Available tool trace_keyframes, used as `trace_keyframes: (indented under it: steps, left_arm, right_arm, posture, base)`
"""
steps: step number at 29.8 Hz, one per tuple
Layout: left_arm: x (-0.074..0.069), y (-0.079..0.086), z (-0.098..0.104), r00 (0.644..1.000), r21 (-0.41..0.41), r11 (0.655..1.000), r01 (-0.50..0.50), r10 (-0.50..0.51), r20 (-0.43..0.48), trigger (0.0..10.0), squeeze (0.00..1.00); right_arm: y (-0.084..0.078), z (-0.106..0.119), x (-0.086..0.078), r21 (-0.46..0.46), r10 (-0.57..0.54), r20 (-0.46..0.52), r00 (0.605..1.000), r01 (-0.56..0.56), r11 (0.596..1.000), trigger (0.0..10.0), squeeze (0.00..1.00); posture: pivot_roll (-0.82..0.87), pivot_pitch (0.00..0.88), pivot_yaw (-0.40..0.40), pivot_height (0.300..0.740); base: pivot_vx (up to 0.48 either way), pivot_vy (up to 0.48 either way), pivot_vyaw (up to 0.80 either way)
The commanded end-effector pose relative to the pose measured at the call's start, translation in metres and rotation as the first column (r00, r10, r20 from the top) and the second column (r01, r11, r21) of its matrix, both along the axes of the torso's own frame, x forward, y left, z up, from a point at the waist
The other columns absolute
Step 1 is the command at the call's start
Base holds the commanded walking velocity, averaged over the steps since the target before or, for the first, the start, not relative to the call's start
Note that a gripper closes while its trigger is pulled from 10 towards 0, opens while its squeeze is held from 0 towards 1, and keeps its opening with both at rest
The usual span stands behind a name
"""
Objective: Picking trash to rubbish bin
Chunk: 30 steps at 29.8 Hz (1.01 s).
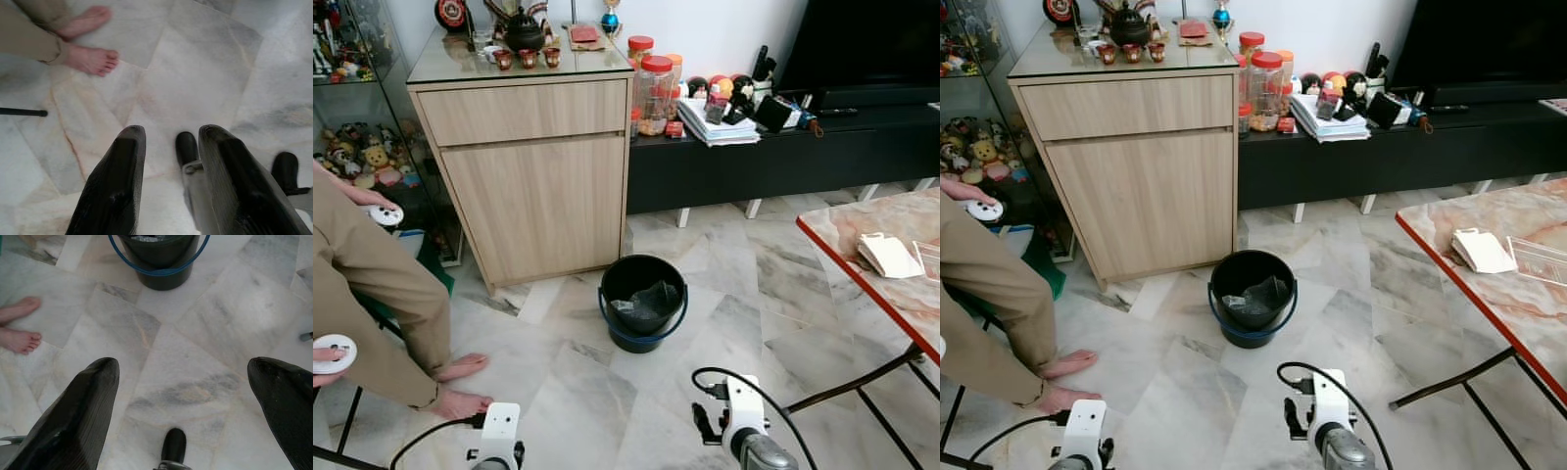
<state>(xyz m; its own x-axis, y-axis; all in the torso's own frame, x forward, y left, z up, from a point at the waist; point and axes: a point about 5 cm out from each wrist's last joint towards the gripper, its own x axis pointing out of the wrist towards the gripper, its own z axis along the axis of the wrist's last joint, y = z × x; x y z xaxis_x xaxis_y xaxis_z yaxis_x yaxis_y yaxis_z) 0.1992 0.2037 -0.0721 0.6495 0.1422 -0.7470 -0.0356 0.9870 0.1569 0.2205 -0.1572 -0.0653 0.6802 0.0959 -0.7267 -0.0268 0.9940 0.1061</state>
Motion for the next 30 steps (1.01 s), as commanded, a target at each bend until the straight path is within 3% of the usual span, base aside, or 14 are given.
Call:
trace_keyframes:
  steps: [1,12,30]
  left_arm:
    - [0.002,0.000,0.001,1.000,0.003,1.000,-0.001,0.001,0.009,10.0,0.00]
    - [0.008,-0.005,0.004,0.999,0.004,0.999,0.045,-0.045,0.021,10.0,0.00]
    - [0.010,-0.003,0.005,1.000,-0.007,1.000,0.014,-0.014,0.025,10.0,0.00]
  right_arm:
    - [-0.001,0.001,0.002,-0.007,-0.002,0.001,1.000,0.002,1.000,10.0,0.00]
    - [-0.013,-0.001,-0.003,-0.020,-0.034,-0.001,0.999,0.034,0.999,10.0,0.00]
    - [-0.021,-0.002,-0.005,-0.030,-0.061,-0.008,0.998,0.061,0.998,10.0,0.00]
  posture:
    - [0.00,0.000,-0.046,0.740]
    - [-0.03,0.000,-0.040,0.740]
    - [-0.01,0.000,-0.039,0.740]
  base:
    - [0.000,0.000,0.00]
    - [0.000,0.000,0.00]
    - [0.000,0.000,0.00]
